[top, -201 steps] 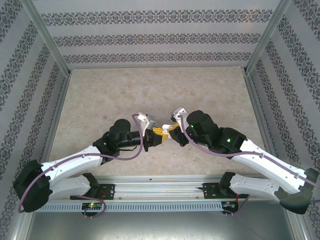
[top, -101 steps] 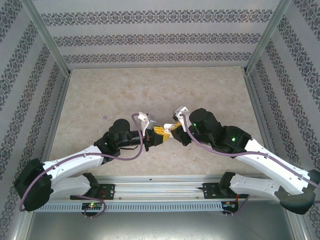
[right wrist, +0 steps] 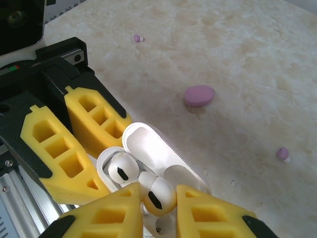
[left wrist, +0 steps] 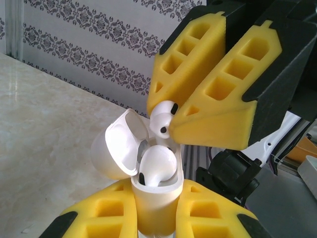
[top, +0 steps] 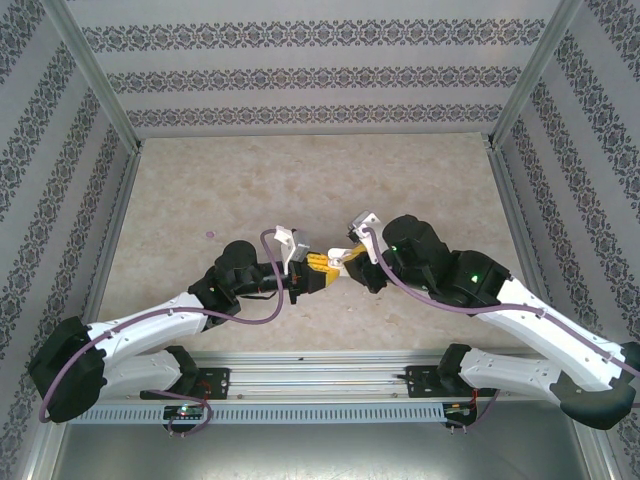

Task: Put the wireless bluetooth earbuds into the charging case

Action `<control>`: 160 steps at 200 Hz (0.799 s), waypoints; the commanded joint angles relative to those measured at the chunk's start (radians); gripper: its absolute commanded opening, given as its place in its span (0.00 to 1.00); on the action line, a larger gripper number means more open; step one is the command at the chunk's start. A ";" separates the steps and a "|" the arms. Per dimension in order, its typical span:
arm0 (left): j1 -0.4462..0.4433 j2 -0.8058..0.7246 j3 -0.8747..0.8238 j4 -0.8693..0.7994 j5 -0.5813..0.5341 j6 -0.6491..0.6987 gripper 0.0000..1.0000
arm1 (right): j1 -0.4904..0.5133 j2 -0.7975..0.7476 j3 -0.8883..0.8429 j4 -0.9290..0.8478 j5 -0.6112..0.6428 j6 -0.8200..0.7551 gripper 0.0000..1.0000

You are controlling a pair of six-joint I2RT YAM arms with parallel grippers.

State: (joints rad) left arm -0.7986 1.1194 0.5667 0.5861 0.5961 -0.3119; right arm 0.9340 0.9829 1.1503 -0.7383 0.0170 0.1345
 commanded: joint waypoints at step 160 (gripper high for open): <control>-0.010 -0.013 -0.029 0.079 0.021 0.038 0.00 | 0.011 0.054 0.063 -0.125 0.022 -0.108 0.19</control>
State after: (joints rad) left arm -0.7986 1.1194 0.5514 0.5999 0.6029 -0.2920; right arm 0.9340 1.0229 1.2087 -0.8356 0.0334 0.0650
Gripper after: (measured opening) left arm 0.155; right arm 0.194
